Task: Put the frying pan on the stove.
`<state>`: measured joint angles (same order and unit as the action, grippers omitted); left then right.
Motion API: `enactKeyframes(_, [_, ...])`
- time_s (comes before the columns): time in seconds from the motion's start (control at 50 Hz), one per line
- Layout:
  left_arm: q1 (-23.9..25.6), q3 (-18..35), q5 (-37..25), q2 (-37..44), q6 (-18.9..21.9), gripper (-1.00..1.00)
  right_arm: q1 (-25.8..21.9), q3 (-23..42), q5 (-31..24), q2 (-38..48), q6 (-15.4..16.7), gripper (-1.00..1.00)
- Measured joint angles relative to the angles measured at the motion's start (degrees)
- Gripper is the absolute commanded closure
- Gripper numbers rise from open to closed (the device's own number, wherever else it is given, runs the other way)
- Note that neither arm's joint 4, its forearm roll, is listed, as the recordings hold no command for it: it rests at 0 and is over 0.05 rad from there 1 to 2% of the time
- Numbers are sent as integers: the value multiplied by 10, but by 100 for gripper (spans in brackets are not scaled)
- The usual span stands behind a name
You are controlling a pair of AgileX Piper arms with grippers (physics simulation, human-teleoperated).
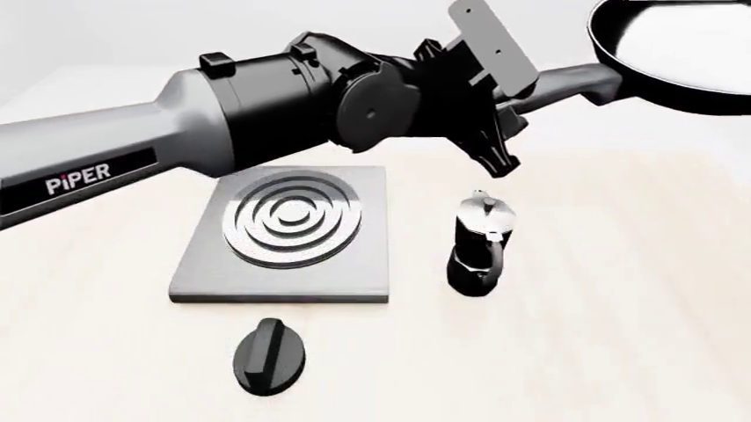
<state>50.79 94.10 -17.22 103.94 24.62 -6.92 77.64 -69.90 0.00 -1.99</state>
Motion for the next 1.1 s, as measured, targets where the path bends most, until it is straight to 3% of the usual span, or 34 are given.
enactKeyframes(1.1, [-134,-348,73,-295,-29,100,-8,13,0,0,37,-100])
